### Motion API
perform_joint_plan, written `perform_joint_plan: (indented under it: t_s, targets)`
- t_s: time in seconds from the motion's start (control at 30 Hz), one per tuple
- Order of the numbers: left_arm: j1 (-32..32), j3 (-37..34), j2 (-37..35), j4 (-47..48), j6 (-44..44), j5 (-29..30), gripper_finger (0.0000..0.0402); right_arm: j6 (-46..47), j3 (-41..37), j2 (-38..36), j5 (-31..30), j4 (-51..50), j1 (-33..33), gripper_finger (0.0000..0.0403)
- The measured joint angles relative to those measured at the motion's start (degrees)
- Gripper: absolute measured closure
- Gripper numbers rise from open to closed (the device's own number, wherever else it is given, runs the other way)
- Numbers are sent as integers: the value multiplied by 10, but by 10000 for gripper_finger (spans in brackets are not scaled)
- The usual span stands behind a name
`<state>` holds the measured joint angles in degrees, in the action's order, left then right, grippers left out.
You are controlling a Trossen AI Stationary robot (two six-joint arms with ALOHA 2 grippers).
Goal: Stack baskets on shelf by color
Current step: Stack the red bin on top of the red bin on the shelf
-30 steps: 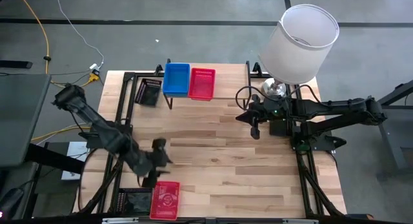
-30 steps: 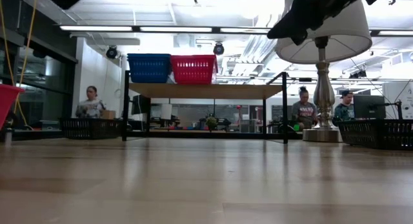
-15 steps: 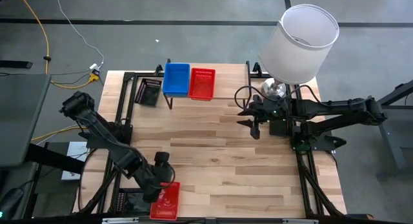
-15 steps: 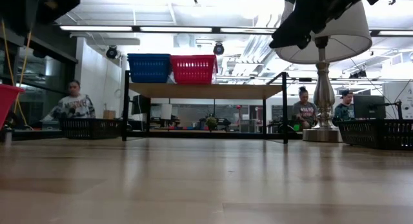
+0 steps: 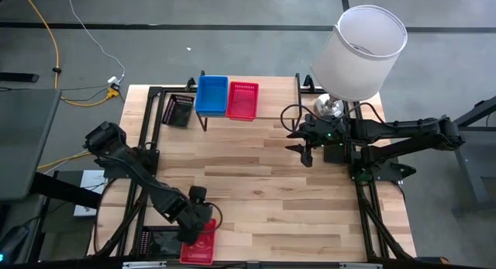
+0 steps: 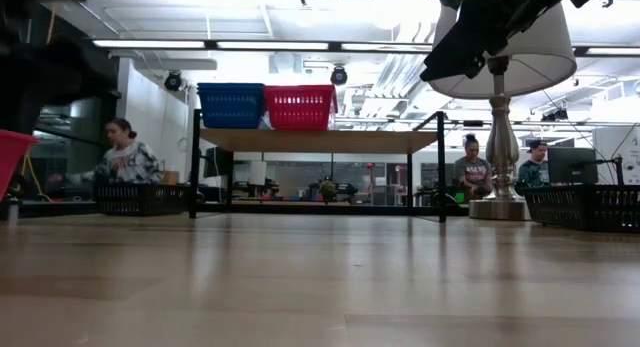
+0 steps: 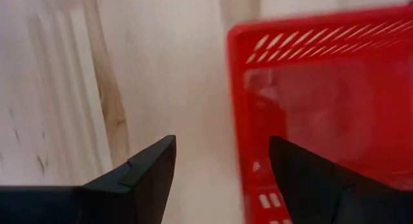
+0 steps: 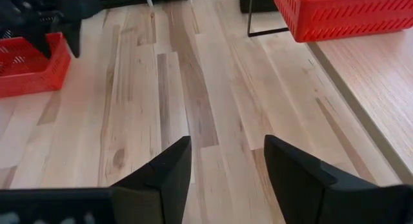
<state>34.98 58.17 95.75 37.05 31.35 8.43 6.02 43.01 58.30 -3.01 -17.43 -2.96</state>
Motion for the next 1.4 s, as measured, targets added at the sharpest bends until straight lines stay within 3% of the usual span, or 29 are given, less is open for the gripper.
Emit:
perform_joint_plan:
  t_s: [0.13,0.23,0.33,0.47,0.53,0.73,1.07,1.2,1.4]
  targets:
    - [-6,0,15,10,-1,-19,167,0,0,0,0,0,0,219]
    - [-6,0,17,9,-13,-25,193,0,0,0,0,0,0,219]
    - [-7,0,17,10,-28,-24,251,0,0,0,0,0,0,219]
    - [-18,3,16,14,-59,-24,366,-5,0,0,0,-1,0,219]
    - [-30,12,5,27,-76,-26,388,-11,0,0,0,-1,0,219]
    - [-81,58,-68,59,-163,5,397,-16,0,0,0,-3,0,219]
    - [-220,157,-209,64,-422,166,399,-40,1,0,0,-2,0,219]
    - [-312,221,-211,67,-541,203,400,-41,1,0,0,-3,0,219]
    - [-450,340,-153,72,-671,204,401,-41,1,0,0,-3,0,219]
